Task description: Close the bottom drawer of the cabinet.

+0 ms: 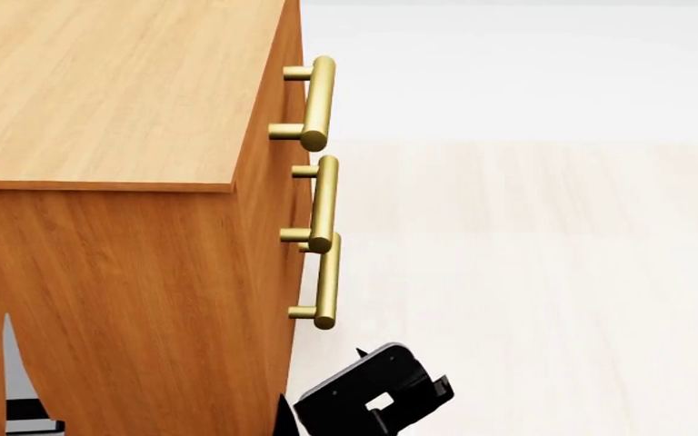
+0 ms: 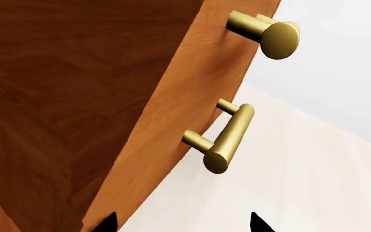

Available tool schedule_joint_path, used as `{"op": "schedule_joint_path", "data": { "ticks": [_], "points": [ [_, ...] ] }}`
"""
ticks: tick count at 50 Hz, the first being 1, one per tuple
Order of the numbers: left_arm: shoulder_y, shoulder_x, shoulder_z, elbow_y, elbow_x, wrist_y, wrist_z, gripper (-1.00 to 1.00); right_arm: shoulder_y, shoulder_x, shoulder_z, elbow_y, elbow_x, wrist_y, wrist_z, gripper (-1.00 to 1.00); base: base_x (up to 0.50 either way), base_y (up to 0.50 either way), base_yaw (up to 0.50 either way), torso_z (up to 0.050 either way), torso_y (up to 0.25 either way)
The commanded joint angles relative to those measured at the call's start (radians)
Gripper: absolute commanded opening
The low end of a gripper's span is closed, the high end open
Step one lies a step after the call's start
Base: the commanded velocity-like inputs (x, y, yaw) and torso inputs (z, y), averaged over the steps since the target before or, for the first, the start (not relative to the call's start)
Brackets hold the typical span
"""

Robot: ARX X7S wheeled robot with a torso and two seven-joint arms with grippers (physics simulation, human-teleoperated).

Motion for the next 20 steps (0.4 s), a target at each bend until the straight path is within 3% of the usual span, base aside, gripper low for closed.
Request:
{"op": "schedule_joint_path", "data": {
  "ticks": [1, 20],
  "points": [
    [0.001, -0.003, 0.003, 0.005, 0.000, -0.003, -0.004, 1.00, 0.010, 0.001, -0.044, -0.073, 0.021, 0.032, -0.025, 1.00, 0.00, 0.00, 0.00, 0.000, 0.000],
    [-0.005, -0.021, -0.016, 0.007, 0.019, 0.014, -0.028, 1.00, -0.020, 0.036, -0.001, 0.000, 0.047, -0.081, 0.037, 1.00, 0.00, 0.00, 0.00, 0.000, 0.001]
  ]
}}
